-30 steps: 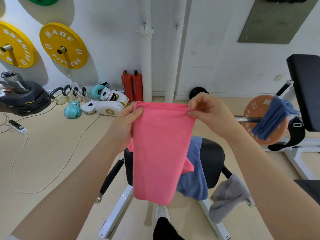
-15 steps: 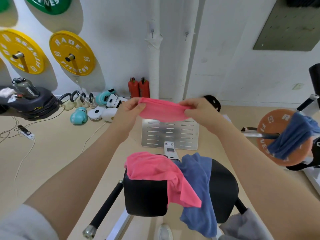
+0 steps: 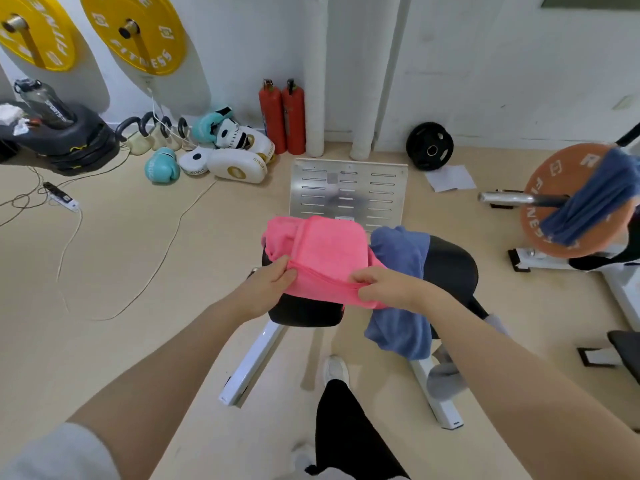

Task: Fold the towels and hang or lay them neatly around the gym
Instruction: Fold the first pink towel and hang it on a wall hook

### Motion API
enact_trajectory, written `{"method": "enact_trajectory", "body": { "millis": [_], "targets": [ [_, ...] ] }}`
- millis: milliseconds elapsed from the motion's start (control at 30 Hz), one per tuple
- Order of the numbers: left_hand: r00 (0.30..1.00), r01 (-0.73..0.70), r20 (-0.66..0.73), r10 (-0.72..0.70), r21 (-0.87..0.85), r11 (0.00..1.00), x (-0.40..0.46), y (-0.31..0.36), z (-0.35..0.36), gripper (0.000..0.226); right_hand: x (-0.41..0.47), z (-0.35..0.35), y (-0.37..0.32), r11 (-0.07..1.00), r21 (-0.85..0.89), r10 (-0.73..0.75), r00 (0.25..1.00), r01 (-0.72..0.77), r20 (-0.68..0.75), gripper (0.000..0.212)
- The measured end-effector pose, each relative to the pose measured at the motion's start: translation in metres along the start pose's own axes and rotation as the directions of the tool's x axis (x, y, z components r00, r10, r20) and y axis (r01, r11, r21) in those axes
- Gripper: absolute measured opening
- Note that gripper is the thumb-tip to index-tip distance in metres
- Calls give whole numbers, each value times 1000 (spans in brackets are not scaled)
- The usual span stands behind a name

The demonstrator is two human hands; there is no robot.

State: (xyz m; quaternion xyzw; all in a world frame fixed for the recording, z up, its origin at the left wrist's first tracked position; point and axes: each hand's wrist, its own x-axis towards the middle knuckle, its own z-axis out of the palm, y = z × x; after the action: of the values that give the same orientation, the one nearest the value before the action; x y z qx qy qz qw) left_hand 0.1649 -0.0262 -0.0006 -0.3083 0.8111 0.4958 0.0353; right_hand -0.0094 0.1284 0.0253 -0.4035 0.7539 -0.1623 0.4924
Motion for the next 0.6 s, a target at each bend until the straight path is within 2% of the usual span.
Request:
{"method": "enact_trajectory", "body": {
  "millis": [100, 200, 367, 500, 600],
  "targets": [
    [1000, 0, 9, 0, 35, 999, -16, -12, 15, 29, -2, 22, 10, 996, 91, 12, 1000, -11, -8, 12],
    [1000, 0, -29, 3, 117, 993, -18, -23, 22, 30, 7, 33, 21, 981, 196, 20, 998, -8, -57, 31],
    [992, 38, -129, -13, 195, 980, 14, -25, 16, 28, 39, 30, 29, 956, 292, 101, 950, -11, -294, 30],
    [986, 71, -164, -37, 207, 976, 43, -23, 20, 26, 70, 24, 38, 971, 228, 146, 929, -69, -340, 32],
    [973, 50, -232, -11, 162, 986, 59, -20, 22, 23, 86, 15, 40, 981, 175, 157, 865, -82, -477, 24]
  ]
}}
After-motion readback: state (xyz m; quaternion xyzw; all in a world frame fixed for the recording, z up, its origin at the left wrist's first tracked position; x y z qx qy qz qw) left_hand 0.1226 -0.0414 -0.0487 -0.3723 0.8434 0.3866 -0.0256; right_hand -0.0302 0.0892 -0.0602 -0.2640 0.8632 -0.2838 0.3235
